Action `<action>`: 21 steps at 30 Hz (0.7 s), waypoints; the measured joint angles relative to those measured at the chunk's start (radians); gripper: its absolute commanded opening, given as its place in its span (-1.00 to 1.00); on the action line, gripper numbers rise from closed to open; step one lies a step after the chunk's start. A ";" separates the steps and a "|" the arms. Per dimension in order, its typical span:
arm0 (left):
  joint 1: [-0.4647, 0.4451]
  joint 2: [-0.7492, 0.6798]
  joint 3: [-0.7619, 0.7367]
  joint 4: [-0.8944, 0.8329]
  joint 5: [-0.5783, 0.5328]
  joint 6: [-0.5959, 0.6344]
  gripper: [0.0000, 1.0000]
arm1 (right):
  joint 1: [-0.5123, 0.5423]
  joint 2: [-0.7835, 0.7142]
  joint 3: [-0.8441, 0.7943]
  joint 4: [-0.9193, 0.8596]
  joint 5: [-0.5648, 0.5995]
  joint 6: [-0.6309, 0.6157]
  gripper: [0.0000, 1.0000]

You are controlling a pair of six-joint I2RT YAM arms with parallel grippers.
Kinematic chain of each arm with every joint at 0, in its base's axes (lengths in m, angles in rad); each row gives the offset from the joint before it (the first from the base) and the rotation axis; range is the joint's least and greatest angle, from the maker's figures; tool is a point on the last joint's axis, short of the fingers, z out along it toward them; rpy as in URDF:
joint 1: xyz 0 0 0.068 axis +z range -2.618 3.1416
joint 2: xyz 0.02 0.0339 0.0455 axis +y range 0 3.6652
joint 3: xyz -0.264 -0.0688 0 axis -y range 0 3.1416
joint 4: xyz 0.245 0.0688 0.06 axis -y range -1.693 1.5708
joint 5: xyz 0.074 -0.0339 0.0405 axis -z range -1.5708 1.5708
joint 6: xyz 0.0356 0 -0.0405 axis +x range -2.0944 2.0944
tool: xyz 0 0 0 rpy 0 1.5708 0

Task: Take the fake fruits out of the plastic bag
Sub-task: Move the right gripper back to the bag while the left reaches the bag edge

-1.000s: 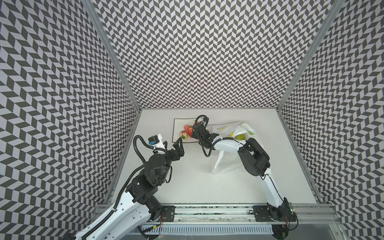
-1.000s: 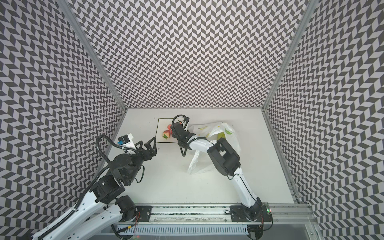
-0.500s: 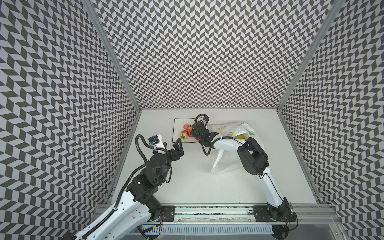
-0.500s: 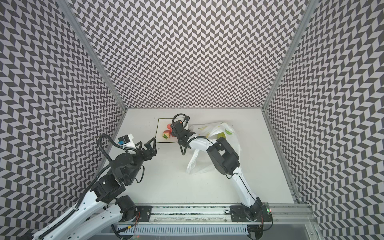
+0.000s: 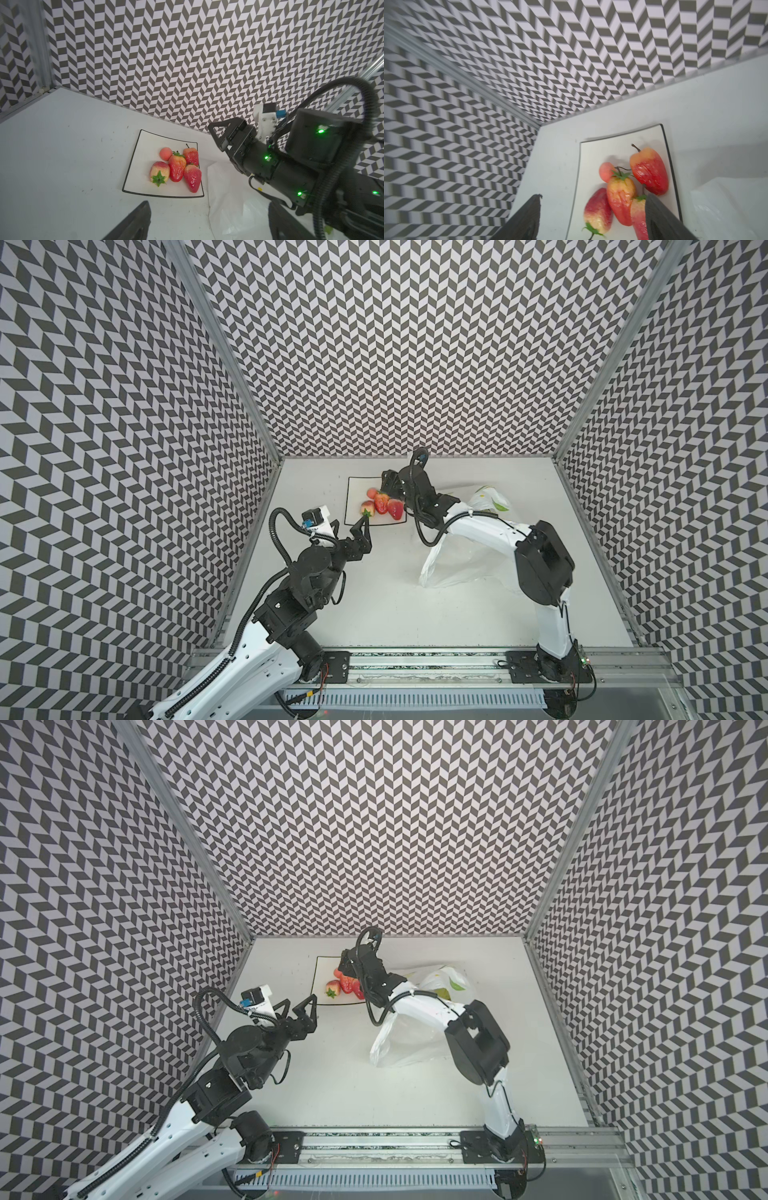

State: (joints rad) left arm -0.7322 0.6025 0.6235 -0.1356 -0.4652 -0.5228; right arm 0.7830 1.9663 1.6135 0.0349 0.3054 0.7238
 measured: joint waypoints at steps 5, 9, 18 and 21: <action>0.000 0.014 0.000 0.050 0.117 0.062 0.81 | 0.000 -0.193 -0.090 0.032 -0.069 -0.090 0.47; 0.000 0.040 0.002 0.091 0.240 0.126 0.81 | 0.000 -0.357 -0.204 0.030 -0.113 -0.178 0.46; -0.037 0.146 0.027 0.154 0.510 0.216 1.00 | 0.000 -0.681 -0.394 -0.134 -0.156 -0.327 0.45; -0.103 0.195 0.048 0.157 0.549 0.244 1.00 | 0.000 -0.785 -0.441 -0.204 -0.148 -0.351 0.44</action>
State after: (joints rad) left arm -0.8352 0.7975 0.6720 0.0212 0.0834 -0.2790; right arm 0.7830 1.1809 1.1721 -0.1688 0.1577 0.3729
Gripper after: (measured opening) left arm 0.998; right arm 0.726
